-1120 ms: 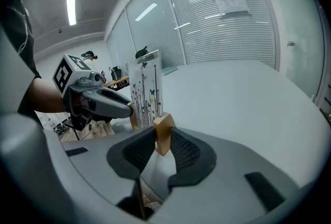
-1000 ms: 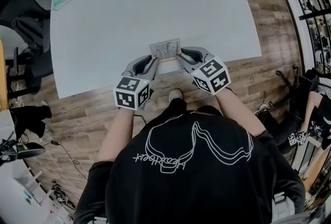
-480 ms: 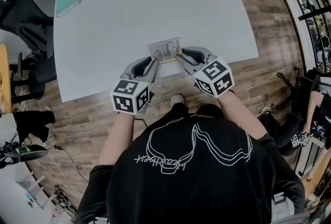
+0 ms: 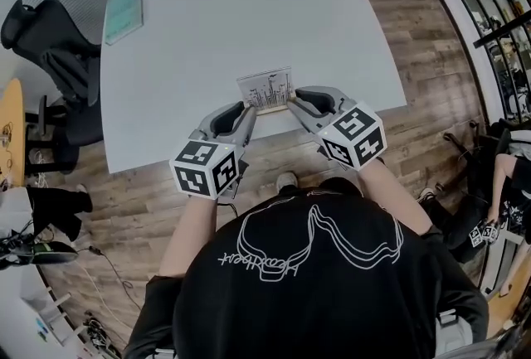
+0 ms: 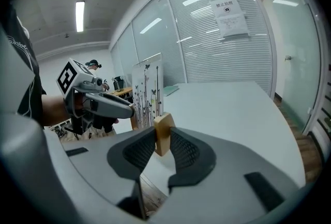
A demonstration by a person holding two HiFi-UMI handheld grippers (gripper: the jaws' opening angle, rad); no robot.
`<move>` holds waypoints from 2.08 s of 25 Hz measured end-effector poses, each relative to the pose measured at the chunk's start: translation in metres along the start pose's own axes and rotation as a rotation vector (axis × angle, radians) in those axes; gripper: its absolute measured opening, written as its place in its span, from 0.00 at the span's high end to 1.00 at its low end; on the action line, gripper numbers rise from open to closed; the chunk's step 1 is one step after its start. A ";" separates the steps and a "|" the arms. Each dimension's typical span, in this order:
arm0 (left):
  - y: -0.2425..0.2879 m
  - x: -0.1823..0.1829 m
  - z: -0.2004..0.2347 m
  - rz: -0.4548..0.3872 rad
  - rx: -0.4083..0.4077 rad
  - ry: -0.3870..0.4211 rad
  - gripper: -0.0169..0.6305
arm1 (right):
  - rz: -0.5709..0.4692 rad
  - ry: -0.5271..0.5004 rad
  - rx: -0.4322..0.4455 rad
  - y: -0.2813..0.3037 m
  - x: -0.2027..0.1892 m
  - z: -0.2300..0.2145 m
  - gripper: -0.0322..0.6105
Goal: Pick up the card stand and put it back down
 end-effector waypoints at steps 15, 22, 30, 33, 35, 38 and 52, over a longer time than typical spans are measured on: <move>-0.061 0.017 -0.035 -0.057 0.006 -0.013 0.83 | -0.080 -0.041 0.029 -0.044 0.039 0.040 0.81; -0.067 0.016 -0.041 -0.058 0.031 0.016 0.83 | -0.084 -0.042 0.044 -0.045 0.040 0.043 0.81; -0.065 0.016 -0.038 -0.054 0.033 0.012 0.83 | -0.078 -0.033 0.047 -0.042 0.038 0.042 0.81; -0.063 0.015 -0.037 -0.053 0.033 0.013 0.83 | -0.076 -0.037 0.041 -0.041 0.037 0.040 0.81; -0.061 0.014 -0.036 -0.051 0.034 0.008 0.83 | -0.072 -0.042 0.038 -0.039 0.036 0.039 0.81; -0.057 0.013 -0.036 -0.051 0.033 -0.004 0.83 | -0.072 -0.048 0.032 -0.039 0.035 0.036 0.81; -0.027 0.016 -0.024 -0.046 0.052 0.038 0.84 | -0.048 -0.120 -0.025 -0.026 0.030 0.015 0.81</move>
Point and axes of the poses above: the fingertips, and each gripper's own axes: y forward along the fingers, z to its left, x out of its top, the point moved 7 cm from there along -y, backward along the fingers, and after that the axes turned 7 degrees about -y, right-handed, at the moved point
